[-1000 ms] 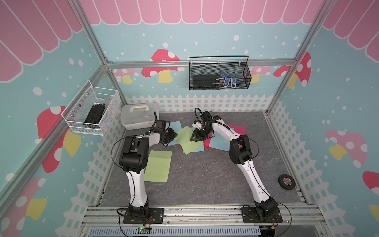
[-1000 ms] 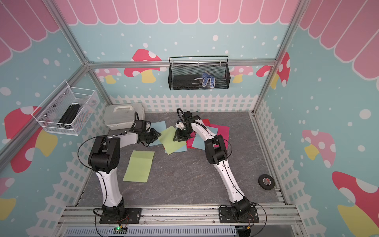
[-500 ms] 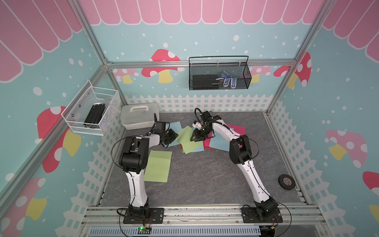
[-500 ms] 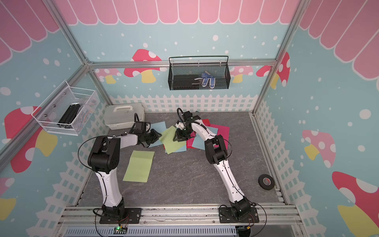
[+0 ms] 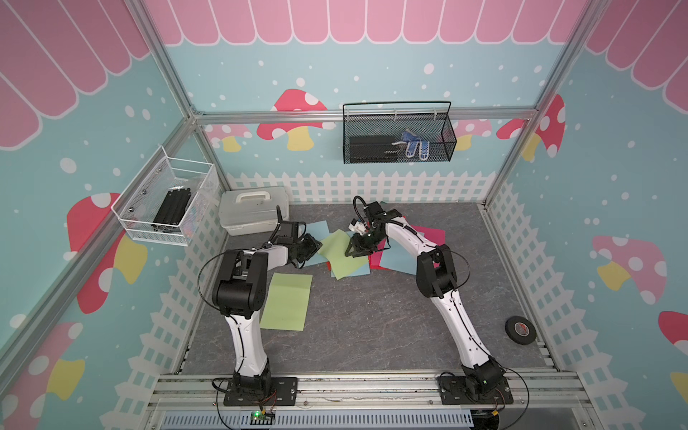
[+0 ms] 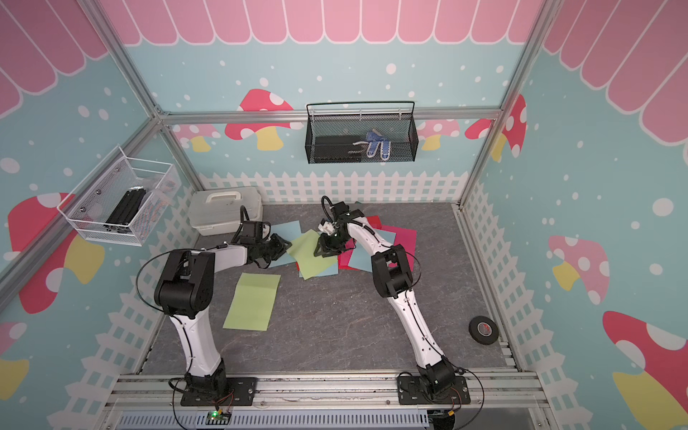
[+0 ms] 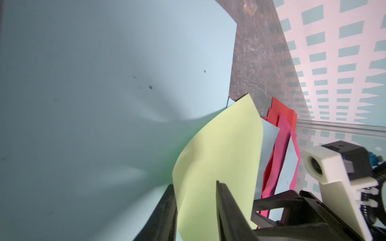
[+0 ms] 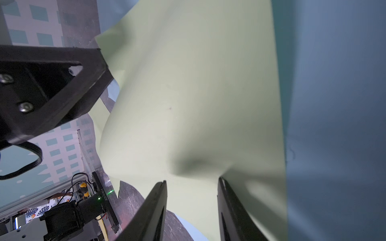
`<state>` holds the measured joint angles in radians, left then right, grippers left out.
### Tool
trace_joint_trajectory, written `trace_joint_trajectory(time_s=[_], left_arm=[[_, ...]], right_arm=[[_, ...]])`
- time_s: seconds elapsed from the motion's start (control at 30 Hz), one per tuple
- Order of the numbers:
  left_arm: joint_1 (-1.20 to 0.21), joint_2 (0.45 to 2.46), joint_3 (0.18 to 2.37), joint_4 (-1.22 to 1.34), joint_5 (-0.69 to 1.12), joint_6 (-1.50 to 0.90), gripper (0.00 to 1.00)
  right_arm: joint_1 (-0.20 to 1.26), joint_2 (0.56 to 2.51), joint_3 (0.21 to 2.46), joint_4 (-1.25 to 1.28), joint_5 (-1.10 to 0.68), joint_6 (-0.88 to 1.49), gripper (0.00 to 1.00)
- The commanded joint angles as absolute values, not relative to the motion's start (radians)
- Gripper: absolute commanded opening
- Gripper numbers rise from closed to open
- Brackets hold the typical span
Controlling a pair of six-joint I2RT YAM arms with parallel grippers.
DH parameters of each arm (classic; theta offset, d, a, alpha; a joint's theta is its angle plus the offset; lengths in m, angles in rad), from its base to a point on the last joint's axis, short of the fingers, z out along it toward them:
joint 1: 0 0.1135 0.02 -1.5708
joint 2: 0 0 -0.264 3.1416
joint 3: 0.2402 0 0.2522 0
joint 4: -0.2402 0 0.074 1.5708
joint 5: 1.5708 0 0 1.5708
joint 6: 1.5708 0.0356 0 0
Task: Sort the scattered colored papers by color
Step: Pick up the colored paper from the center of the board.
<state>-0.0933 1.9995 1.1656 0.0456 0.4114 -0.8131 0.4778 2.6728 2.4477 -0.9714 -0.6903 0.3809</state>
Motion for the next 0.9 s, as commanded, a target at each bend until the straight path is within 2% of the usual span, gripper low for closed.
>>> trace_joint_trajectory(time_s=[0.0, 0.37, 0.6, 0.87], left_arm=[[-0.084, 1.956, 1.143, 0.124, 0.421, -0.849, 0.34], [-0.083, 2.005, 1.119, 0.163, 0.488, -0.872, 0.34], [-0.083, 1.976, 1.113, 0.064, 0.394, -0.816, 0.34], [-0.081, 1.991, 1.147, 0.012, 0.373, -0.794, 0.34]], right_arm=[[0.48, 2.708, 2.424, -0.989, -0.684, 0.36, 0.43], [0.48, 2.711, 2.424, -0.989, -0.683, 0.359, 0.43], [0.48, 2.709, 2.423, -0.989, -0.685, 0.356, 0.43], [0.48, 2.711, 2.422, -0.988, -0.69, 0.356, 0.43]])
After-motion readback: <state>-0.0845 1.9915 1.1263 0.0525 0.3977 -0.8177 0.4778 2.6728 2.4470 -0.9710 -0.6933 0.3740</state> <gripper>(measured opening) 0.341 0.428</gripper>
